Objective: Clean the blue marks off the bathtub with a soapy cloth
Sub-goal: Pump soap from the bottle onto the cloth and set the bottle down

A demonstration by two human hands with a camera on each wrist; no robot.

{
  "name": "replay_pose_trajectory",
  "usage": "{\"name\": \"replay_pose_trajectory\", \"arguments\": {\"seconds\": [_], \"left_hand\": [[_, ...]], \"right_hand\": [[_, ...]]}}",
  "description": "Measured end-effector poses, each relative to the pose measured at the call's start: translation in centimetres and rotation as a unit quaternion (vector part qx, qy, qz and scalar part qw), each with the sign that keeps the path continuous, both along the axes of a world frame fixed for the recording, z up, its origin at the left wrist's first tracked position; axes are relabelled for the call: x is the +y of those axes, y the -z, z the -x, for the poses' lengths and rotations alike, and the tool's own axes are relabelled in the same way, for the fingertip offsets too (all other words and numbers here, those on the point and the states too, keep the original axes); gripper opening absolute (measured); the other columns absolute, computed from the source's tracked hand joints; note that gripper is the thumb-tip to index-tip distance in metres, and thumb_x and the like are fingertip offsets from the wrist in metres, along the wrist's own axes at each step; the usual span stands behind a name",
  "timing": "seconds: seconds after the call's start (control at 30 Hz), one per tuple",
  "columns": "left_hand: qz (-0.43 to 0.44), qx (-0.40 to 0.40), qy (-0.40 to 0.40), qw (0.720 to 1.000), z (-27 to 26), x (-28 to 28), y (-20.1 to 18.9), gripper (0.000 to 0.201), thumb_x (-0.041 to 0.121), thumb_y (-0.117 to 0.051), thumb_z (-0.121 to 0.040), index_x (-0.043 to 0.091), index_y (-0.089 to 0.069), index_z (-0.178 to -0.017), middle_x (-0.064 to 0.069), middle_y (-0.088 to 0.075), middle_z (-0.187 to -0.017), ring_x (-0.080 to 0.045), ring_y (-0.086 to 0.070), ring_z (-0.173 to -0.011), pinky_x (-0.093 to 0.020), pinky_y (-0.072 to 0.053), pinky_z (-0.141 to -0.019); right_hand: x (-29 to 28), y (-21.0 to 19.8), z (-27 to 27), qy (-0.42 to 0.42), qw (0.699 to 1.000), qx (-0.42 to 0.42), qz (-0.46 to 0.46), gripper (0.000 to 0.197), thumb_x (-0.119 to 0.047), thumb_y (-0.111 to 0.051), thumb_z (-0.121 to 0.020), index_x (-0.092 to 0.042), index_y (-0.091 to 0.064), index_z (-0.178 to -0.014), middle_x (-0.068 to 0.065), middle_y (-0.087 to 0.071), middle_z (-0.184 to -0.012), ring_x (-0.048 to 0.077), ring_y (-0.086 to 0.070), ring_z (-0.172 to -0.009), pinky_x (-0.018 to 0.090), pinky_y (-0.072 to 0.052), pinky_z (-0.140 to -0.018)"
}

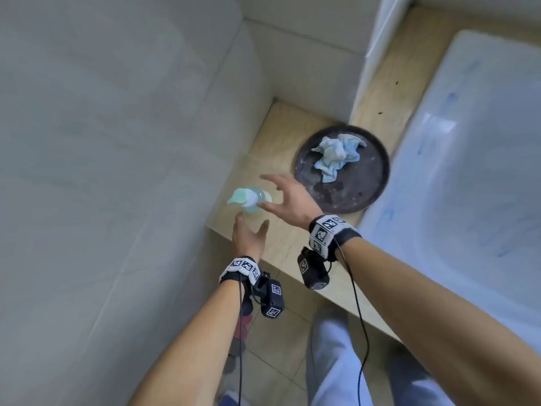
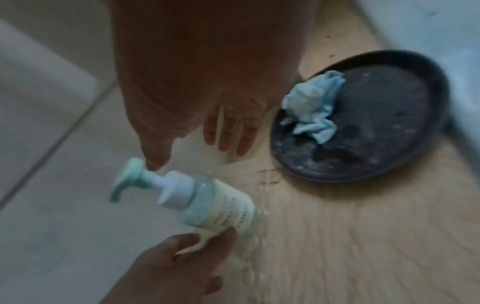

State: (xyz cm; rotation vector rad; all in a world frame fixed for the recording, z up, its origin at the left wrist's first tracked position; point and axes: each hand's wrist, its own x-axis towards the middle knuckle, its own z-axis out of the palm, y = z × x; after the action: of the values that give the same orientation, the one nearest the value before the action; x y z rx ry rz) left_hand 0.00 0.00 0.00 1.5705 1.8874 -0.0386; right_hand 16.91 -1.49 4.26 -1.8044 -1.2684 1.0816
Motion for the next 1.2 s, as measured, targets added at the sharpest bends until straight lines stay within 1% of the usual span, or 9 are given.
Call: {"name": "replay_pose_trajectory", "arguments": {"seconds": [0.1,0.27,0.43,0.6,0.7,0.87,1.0,1.13,1.2], "left_hand": [[0.015,-0.013,0.061,0.998,2.2,0.7,0.8,0.078,0.044,-0.068,-0.083,0.018,-0.033,-0.148,-0.005,-0.052,-0.140,-0.024,-0.050,-0.128,-0.043,-0.044,-0.104],[0.032,-0.040,0.076,0.996,3.4,0.5,-0.5,0.082,0.040,-0.068,-0.084,0.020,-0.027,-0.152,-0.003,-0.043,-0.149,-0.021,-0.041,-0.136,-0.031,-0.033,-0.109],[0.038,-0.058,0.073,0.995,2.7,0.4,-3.2,0.092,0.044,-0.070,-0.082,0.021,-0.020,-0.155,0.001,-0.033,-0.157,-0.017,-0.033,-0.142,-0.034,-0.029,-0.116],[-0.004,-0.149,0.129,0.980,-2.2,-0.7,-10.4,0.100,0.058,-0.073,-0.067,0.025,-0.027,-0.150,0.006,-0.041,-0.149,-0.014,-0.048,-0.127,-0.039,-0.044,-0.105],[-0.056,-0.236,0.185,0.952,-7.0,-2.3,-15.6,0.097,0.055,-0.079,-0.062,0.028,-0.037,-0.145,0.013,-0.050,-0.140,-0.006,-0.050,-0.125,-0.034,-0.047,-0.102],[-0.048,-0.344,0.226,0.910,-15.7,-9.3,-25.4,0.082,0.023,-0.091,-0.063,0.032,-0.041,-0.127,0.040,-0.052,-0.115,0.009,-0.060,-0.102,-0.022,-0.053,-0.088],[-0.101,-0.342,0.301,0.884,-20.6,-16.7,-31.5,0.072,0.044,-0.087,-0.061,0.024,-0.049,-0.118,0.011,-0.063,-0.103,-0.010,-0.063,-0.091,-0.024,-0.052,-0.075],[-0.114,-0.366,0.430,0.817,-24.9,-23.0,-36.4,0.063,0.046,-0.086,-0.062,0.020,-0.056,-0.111,0.008,-0.063,-0.097,-0.012,-0.062,-0.081,-0.025,-0.053,-0.063],[-0.110,-0.401,0.481,0.772,-27.0,-27.0,-38.5,0.060,0.046,-0.086,-0.062,0.020,-0.057,-0.108,0.007,-0.060,-0.096,-0.012,-0.059,-0.081,-0.032,-0.054,-0.064]], "right_hand": [[2.7,-1.9,1.9,-0.086,0.995,-0.041,-0.016,0.060,-0.050,-0.071,-0.084,-0.036,-0.050,-0.138,-0.001,-0.061,-0.121,0.005,-0.054,-0.094,0.033,-0.053,-0.083],[4.4,-3.1,3.9,-0.113,0.989,-0.086,0.045,0.034,-0.024,-0.070,-0.090,-0.019,-0.058,-0.122,0.004,-0.060,-0.102,0.025,-0.062,-0.088,0.042,-0.056,-0.077],[2.1,-5.7,3.4,0.010,0.997,-0.054,0.057,0.031,-0.019,-0.073,-0.087,-0.016,-0.059,-0.114,0.005,-0.066,-0.096,0.022,-0.065,-0.082,0.031,-0.054,-0.070],[-2.1,-14.9,-0.3,0.168,0.985,-0.014,0.043,0.028,-0.022,-0.077,-0.083,-0.020,-0.063,-0.107,-0.005,-0.063,-0.077,0.005,-0.059,-0.065,0.016,-0.046,-0.057],[-5.6,-22.0,-3.3,0.233,0.972,0.004,0.022,0.023,-0.027,-0.074,-0.085,-0.020,-0.066,-0.106,-0.004,-0.064,-0.078,0.007,-0.062,-0.065,0.014,-0.050,-0.056],[-14.5,-33.7,-7.3,0.350,0.930,0.112,-0.023,0.025,-0.026,-0.075,-0.086,-0.014,-0.069,-0.107,0.005,-0.074,-0.079,0.015,-0.071,-0.057,0.042,-0.063,-0.063],[-24.4,-40.4,-10.9,0.436,0.883,0.142,-0.097,0.023,-0.020,-0.079,-0.085,-0.010,-0.071,-0.104,0.006,-0.073,-0.071,0.018,-0.067,-0.055,0.048,-0.061,-0.066],[-34.2,-44.4,-15.5,0.480,0.856,0.131,-0.141,0.029,-0.027,-0.080,-0.085,-0.009,-0.071,-0.105,0.006,-0.074,-0.079,0.013,-0.064,-0.063,0.037,-0.056,-0.066],[-39.8,-46.0,-17.7,0.500,0.841,0.148,-0.146,0.033,-0.042,-0.075,-0.087,-0.016,-0.073,-0.107,0.004,-0.076,-0.092,0.012,-0.066,-0.077,0.036,-0.053,-0.077]]}}
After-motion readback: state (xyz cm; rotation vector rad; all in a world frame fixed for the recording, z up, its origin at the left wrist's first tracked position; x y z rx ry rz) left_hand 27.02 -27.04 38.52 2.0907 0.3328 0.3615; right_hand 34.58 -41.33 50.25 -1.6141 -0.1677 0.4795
